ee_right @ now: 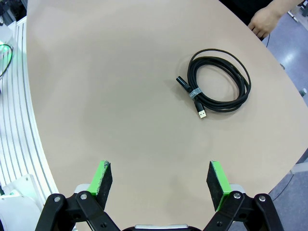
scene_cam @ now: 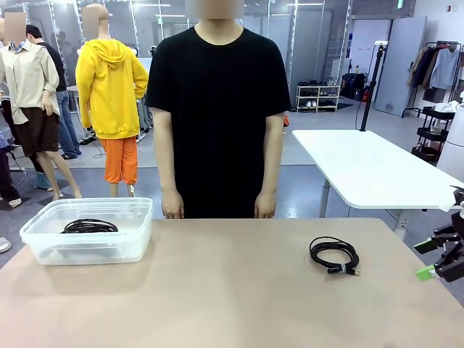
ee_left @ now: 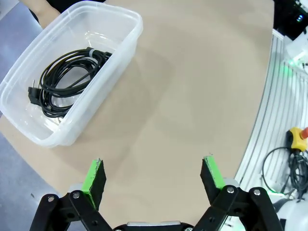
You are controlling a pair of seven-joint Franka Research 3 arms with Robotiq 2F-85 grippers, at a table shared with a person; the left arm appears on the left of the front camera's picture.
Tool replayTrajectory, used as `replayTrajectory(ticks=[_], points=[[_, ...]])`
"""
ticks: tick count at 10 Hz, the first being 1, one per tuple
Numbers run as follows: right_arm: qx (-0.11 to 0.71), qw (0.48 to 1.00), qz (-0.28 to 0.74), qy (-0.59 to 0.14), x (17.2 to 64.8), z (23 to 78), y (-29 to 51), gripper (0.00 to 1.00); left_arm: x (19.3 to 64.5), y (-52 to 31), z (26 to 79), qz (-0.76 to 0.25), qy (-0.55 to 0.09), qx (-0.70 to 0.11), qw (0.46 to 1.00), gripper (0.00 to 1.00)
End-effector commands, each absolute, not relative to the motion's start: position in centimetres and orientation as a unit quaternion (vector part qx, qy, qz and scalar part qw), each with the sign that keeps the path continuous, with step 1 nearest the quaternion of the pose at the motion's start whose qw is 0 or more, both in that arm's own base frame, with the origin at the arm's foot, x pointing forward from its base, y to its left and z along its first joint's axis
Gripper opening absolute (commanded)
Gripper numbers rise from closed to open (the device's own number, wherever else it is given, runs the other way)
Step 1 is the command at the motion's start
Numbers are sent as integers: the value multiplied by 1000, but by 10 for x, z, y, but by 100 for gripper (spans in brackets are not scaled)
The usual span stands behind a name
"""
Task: Organize and store the cables.
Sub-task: Place the USB Extension Cable into the Organizing box.
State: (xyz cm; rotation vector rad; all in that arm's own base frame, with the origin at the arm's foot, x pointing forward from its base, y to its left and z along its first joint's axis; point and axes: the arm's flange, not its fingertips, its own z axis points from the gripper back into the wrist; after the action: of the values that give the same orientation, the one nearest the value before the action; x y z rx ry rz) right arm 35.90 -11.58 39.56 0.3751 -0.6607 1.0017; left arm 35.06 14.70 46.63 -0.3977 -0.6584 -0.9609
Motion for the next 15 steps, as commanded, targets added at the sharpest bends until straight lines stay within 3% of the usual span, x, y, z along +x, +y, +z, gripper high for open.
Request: replayTrajectory(ticks=[1, 3, 5, 8, 15], points=[[165, 815, 455, -319, 345, 416, -106, 100, 352, 148, 471, -446, -305, -191, 819, 100], [75, 820, 524, -218, 379, 443, -47, 100, 352, 148, 471, -446, -305, -191, 819, 100], [21, 795, 585, -160, 421, 457, -1, 100, 352, 148, 471, -446, -305, -191, 819, 100], [-5, 759, 645, -85, 470, 427, 38, 100, 352, 148, 471, -446, -305, -191, 819, 100], [3, 728, 684, -46, 522, 345, 43, 100, 352, 148, 471, -446, -305, -191, 819, 100]])
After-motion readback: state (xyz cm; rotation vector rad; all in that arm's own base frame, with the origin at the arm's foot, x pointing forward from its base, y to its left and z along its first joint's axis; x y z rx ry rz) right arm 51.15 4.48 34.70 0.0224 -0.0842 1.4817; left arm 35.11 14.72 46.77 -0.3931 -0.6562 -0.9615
